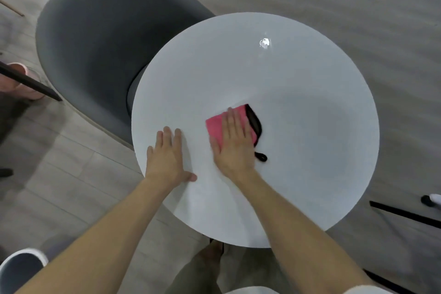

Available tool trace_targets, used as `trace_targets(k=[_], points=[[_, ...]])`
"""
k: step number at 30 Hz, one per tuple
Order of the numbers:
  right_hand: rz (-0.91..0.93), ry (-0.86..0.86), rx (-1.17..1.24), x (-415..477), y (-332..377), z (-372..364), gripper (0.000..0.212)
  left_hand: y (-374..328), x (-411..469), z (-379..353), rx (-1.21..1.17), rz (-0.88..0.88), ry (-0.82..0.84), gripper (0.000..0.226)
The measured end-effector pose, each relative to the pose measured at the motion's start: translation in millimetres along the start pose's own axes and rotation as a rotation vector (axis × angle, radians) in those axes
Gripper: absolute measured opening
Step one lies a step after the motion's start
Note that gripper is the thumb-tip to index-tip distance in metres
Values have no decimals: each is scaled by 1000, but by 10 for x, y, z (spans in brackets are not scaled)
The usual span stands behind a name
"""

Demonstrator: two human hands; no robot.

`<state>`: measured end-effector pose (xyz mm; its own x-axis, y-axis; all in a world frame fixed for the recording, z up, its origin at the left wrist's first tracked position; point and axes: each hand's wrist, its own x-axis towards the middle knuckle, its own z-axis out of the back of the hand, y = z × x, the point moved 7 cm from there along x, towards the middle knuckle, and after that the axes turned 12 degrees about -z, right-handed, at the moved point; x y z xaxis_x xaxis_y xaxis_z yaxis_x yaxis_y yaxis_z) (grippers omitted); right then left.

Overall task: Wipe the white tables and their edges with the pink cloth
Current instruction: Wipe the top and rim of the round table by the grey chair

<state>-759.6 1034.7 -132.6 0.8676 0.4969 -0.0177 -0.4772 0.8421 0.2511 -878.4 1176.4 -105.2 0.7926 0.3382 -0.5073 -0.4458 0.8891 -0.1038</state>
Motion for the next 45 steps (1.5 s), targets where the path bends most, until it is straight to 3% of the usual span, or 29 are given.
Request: trace_targets(k=[3, 6, 8, 10, 12, 14, 17, 19, 21, 24, 26, 28, 30, 32, 35, 37, 39, 40, 43, 45], points=[[451, 139, 59, -380, 553, -130, 64, 34, -14, 2, 6, -17, -7, 158], [532, 44, 117, -50, -106, 152, 48, 41, -23, 1, 10, 15, 21, 159], [237, -147, 67, 516, -1145, 405, 40, 30, -8, -5, 8, 18, 26, 160], [-300, -158, -75, 939, -2172, 634, 60, 48, -2, -22, 23, 29, 18, 161], [-581, -67, -60, 992, -2138, 594, 76, 77, 8, -30, 28, 33, 8, 162], [-389, -60, -55, 724, -1135, 348, 72, 90, 1, -38, 9, 42, 2, 163], [284, 187, -6, 54, 480, -63, 64, 42, -46, 4, -41, 53, 15, 163], [471, 213, 30, 30, 461, -12, 60, 25, -68, 59, -65, 77, 9, 161], [341, 107, 55, 471, -221, 144, 61, 1, -70, 90, -66, 82, 22, 161], [-131, 60, -115, 1293, -1675, 478, 76, 7, -80, 84, -63, 114, 47, 161], [-121, 109, -203, 1604, -2229, 649, 83, 3, -77, 74, -72, 115, 50, 161], [-70, 119, -200, 1667, -2201, 667, 86, 12, -71, 74, -80, 131, 44, 162], [-178, 35, -128, 1443, -1670, 627, 81, 12, -57, 65, -90, 128, 53, 162], [-44, 74, -48, 953, -721, 372, 75, 31, -58, 44, -106, 149, 51, 162], [435, 235, 62, 88, 482, 154, 55, 65, -52, -6, -132, 134, 54, 163], [558, 223, 113, 67, 370, 198, 55, 106, -67, -19, -143, 152, 37, 163], [575, 101, 108, 319, -231, 279, 50, 84, -59, 4, -113, 126, 49, 163], [486, 58, 36, 513, -680, 329, 50, 73, -62, 25, -101, 124, 43, 162], [-51, 28, -72, 1086, -2136, 603, 65, 20, -73, 106, -74, 103, 22, 158], [-271, 21, -71, 1140, -2648, 693, 72, 55, -90, 120, -45, 78, -1, 156]])
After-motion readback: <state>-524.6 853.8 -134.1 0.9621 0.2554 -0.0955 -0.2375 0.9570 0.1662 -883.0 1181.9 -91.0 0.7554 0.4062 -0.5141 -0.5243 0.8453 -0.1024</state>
